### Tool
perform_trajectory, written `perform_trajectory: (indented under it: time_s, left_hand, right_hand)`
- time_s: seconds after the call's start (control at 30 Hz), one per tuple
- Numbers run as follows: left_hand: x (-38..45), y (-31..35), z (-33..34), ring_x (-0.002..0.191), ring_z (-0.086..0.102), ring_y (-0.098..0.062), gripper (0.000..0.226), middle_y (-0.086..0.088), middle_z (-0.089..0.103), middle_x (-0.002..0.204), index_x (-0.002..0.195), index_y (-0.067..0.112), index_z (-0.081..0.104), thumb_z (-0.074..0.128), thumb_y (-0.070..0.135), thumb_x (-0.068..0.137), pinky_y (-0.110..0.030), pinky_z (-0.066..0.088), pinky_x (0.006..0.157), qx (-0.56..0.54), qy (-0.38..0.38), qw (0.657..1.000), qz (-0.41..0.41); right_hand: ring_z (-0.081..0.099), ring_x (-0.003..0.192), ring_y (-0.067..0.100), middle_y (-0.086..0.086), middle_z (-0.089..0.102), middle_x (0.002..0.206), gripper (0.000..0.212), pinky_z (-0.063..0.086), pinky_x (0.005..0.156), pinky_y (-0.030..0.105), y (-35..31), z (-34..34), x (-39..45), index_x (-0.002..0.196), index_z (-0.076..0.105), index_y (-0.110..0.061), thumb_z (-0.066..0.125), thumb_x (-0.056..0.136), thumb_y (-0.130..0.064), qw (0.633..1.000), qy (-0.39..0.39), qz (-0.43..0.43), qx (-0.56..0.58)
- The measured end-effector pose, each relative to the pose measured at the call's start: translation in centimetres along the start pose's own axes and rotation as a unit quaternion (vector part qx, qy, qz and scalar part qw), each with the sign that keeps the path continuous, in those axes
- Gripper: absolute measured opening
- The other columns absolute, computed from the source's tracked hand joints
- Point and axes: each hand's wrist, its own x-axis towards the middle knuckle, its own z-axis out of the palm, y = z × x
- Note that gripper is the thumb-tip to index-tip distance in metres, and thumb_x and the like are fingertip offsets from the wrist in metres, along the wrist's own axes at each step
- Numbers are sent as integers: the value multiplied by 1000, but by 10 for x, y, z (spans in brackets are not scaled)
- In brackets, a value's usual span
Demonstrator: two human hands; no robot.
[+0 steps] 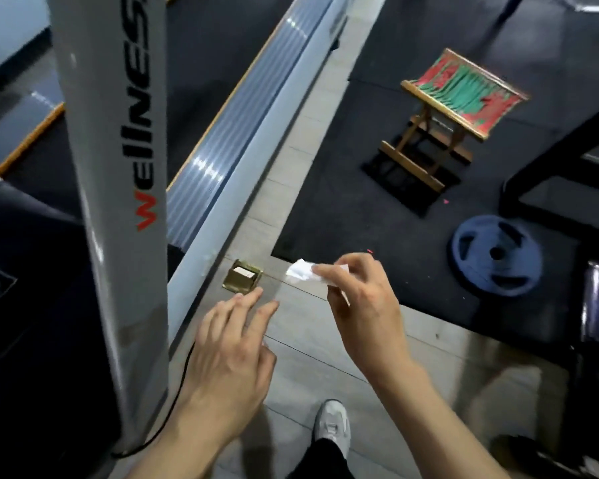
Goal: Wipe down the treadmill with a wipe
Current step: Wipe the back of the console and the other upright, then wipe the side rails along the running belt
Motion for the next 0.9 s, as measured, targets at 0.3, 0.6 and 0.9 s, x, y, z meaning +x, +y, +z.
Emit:
perform_trajectory:
  time_s: [0.3, 0.6, 0.9]
  left_hand:
    - [45, 71, -53, 126, 57, -27, 50, -4, 59, 137, 134, 22, 56, 40, 28, 86, -45, 31, 110, 41, -7, 995, 91]
    - [88, 88, -116, 126, 54, -24, 50, -2, 57, 137, 135, 23, 54, 40, 27, 88, -50, 45, 111, 38, 12, 995, 92]
    - [145, 97, -139, 127, 54, -25, 53, -3, 57, 138, 136, 22, 57, 36, 29, 88, -47, 38, 115, 29, -17, 996, 85]
  right_hand:
    - [58, 90, 12, -10, 50, 107, 38, 53, 69, 32, 29, -78, -1, 98, 71, -26, 71, 78, 6, 990, 10, 130, 49]
    - [58, 89, 13, -9, 52, 103, 23, 48, 74, 23, -1, -119, 68, 105, 72, -22, 65, 89, -8, 987, 34, 134, 85]
    - [55, 91, 6, -13, 55, 103, 27, 51, 81, 39, 17, -141, 122, 108, 73, -29, 66, 90, -11, 984, 3, 173, 49]
